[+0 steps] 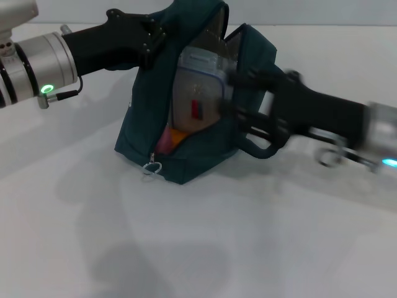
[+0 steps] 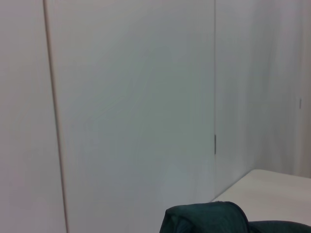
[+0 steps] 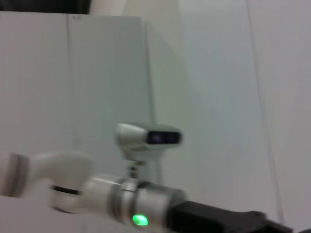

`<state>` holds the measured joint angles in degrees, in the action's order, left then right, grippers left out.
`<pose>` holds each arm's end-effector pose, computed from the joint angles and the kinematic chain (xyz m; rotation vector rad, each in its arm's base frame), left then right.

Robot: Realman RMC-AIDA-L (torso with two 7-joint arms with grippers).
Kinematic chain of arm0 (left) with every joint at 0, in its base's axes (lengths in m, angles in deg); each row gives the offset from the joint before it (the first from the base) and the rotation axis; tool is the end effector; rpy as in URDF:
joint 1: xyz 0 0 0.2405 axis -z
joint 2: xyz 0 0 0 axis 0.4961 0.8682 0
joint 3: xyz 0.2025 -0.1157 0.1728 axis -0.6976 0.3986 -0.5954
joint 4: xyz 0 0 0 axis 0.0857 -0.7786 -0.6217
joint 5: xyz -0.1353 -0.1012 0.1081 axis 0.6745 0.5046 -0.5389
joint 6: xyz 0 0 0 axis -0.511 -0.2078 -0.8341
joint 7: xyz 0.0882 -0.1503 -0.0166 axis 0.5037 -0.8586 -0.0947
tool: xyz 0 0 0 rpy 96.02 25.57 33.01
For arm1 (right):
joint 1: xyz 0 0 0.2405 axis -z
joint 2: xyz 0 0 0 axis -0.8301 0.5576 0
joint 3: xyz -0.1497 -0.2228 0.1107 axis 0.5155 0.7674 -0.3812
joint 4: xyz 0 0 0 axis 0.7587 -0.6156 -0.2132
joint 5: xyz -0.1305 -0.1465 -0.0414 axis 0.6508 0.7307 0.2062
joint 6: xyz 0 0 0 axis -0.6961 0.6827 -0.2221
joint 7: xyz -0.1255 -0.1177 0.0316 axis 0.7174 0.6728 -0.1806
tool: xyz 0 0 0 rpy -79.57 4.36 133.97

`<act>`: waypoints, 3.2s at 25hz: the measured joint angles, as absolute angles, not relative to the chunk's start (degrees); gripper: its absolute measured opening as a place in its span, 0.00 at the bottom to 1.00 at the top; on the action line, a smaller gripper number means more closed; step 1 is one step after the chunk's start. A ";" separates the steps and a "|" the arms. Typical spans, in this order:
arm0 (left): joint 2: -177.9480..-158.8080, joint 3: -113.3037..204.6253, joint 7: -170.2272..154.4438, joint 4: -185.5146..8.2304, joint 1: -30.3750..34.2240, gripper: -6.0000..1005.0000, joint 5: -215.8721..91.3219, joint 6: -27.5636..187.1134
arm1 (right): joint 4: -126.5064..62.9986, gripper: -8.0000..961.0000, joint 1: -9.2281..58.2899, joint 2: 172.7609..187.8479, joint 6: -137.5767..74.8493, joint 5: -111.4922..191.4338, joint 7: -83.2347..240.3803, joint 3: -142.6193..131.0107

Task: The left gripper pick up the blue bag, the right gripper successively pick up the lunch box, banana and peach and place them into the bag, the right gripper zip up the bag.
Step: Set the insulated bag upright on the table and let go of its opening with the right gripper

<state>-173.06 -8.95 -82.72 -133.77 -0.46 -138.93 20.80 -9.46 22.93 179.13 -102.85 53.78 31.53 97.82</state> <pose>-0.2177 0.4124 -0.0257 -2.4293 -0.3578 -0.7600 0.1822 0.3485 -0.0683 -2.6140 0.1831 1.2418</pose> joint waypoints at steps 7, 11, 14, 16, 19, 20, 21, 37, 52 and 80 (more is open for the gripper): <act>-172.98 -8.86 -81.36 -133.64 -0.50 0.05 -139.12 20.88 | -9.11 0.51 30.06 174.41 -108.40 60.59 23.95 92.00; -173.08 -9.13 -81.08 -133.63 -0.42 0.05 -138.99 20.84 | -9.14 0.51 30.93 175.69 -104.45 67.95 21.46 87.43; -173.15 -9.19 -81.07 -133.62 -0.26 0.05 -139.06 20.82 | -8.74 0.51 30.09 176.82 -101.30 72.30 20.08 86.26; -173.16 -9.23 -81.06 -133.53 -0.24 0.05 -139.08 20.79 | -8.70 0.51 29.03 177.27 -100.63 73.92 19.48 86.07; -173.17 -9.24 -80.82 -133.40 -0.31 0.05 -138.95 20.79 | -8.94 0.50 27.47 177.81 -100.22 76.26 18.90 86.03; -173.17 -9.25 -80.66 -133.24 -0.32 0.05 -138.86 20.79 | -8.94 0.50 27.08 178.06 -99.81 77.06 18.72 86.03; -173.17 -9.24 -80.55 -133.08 -0.32 0.05 -138.78 20.79 | -8.87 0.50 26.81 178.27 -99.26 77.80 18.48 86.03; -173.17 -9.10 -80.43 -132.57 -0.96 0.05 -138.62 20.38 | -8.60 0.27 27.56 181.53 -96.91 81.62 20.22 82.41; -172.46 -8.63 -86.42 -136.29 -6.87 0.05 -135.80 15.17 | -8.03 0.09 26.61 178.44 -107.34 83.19 14.81 70.07; -173.04 -9.00 -67.90 -123.73 -14.22 0.05 -123.89 2.85 | -7.85 0.10 21.91 178.31 -104.93 89.04 10.81 69.31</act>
<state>-173.04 -9.00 -67.90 -123.73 -14.22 -123.89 2.85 -7.85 21.91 178.31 -104.93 89.04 10.81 69.31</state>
